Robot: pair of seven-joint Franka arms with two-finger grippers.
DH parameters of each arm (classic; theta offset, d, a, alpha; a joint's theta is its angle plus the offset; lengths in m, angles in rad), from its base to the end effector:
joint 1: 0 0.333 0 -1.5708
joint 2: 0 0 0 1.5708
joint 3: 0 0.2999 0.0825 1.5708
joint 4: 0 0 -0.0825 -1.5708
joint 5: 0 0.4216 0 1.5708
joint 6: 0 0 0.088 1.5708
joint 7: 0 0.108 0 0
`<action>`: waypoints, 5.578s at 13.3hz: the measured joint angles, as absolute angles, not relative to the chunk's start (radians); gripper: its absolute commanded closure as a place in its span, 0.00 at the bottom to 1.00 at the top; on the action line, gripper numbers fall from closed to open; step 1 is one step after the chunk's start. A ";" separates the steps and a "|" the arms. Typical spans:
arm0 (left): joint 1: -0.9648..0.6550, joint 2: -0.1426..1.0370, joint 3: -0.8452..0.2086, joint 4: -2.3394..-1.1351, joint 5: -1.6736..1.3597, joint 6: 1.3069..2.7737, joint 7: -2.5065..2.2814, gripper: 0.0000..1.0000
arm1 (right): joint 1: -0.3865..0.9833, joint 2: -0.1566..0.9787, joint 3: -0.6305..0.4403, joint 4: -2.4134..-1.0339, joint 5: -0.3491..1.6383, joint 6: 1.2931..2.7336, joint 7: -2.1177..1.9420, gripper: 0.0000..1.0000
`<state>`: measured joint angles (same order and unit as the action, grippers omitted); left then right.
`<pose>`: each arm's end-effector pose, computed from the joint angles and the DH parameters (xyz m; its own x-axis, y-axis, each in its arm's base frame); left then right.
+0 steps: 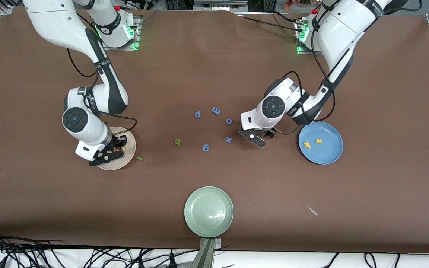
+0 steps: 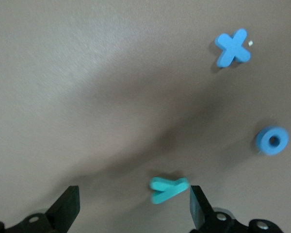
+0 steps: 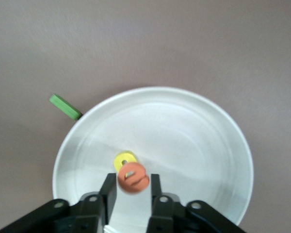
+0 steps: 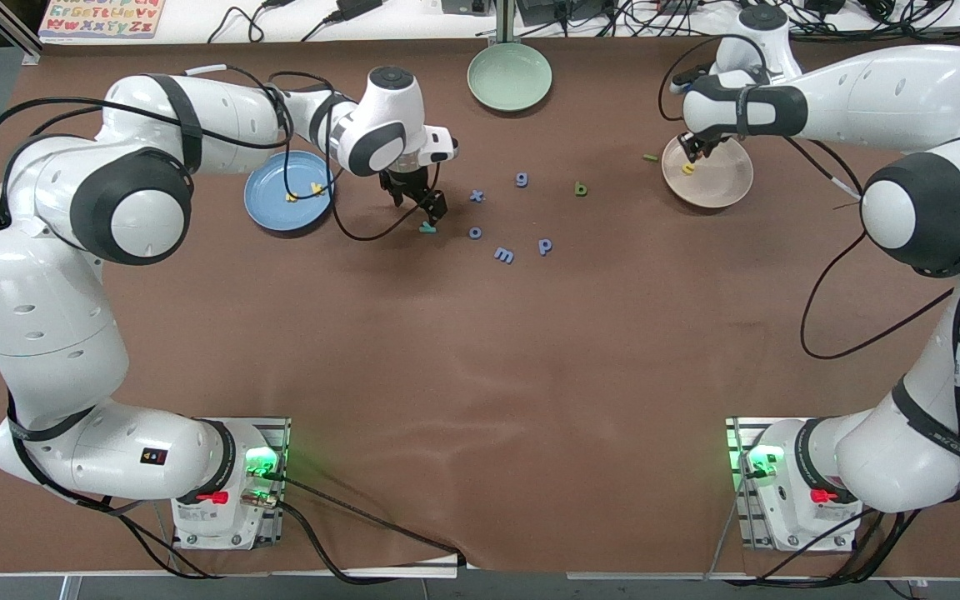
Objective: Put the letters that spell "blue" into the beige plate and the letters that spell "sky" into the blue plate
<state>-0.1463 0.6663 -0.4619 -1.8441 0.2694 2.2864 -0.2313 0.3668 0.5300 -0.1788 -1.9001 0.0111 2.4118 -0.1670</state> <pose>0.5312 -0.3594 0.1412 0.8632 -0.4819 -0.1502 -0.4767 -0.8761 0.0713 0.6360 0.1229 0.1801 0.9323 0.3609 -0.0241 0.3616 -0.9289 0.0797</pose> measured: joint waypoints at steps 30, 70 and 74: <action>-0.218 0.673 -0.457 -1.826 0.324 2.313 -0.507 1.00 | 0.352 0.664 -0.057 -1.854 0.148 2.651 -0.926 0.63; 0.083 0.512 -0.472 -1.812 0.455 2.032 -0.065 0.92 | 0.619 0.704 -0.096 -1.753 0.244 2.501 0.286 0.78; 0.194 0.495 -0.472 -1.841 0.455 2.031 0.092 0.00 | 0.619 0.701 -0.095 -1.751 0.243 2.498 0.285 0.82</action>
